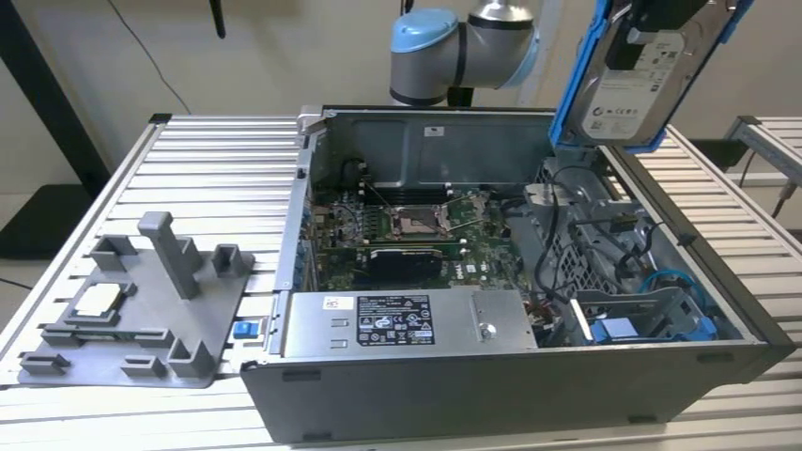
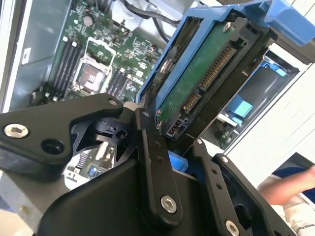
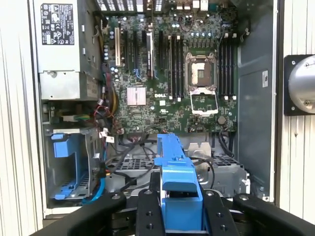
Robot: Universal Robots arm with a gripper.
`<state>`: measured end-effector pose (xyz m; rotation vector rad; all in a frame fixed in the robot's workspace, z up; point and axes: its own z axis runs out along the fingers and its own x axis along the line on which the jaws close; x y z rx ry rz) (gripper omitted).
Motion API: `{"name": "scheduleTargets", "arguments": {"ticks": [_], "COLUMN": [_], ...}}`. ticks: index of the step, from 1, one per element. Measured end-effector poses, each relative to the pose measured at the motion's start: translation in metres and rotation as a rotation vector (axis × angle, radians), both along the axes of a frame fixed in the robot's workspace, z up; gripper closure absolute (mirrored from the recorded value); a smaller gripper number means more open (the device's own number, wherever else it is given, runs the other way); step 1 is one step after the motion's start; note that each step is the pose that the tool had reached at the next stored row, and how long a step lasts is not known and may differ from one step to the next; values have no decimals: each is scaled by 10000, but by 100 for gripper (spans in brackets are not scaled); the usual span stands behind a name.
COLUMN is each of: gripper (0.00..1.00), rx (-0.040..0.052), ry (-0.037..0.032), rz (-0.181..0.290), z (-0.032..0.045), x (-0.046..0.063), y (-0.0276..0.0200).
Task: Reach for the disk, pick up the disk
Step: 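Pick up the disk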
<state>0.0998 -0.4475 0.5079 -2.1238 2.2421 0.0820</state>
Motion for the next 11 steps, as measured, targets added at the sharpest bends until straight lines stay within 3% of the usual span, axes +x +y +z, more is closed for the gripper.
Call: {"name": "scheduleTargets", "arguments": {"ticks": [11], "gripper": [100], "rx": [-26], "ry": [1], "rz": [-8], "z": [-38], "x": [0], "y": [-421]}}
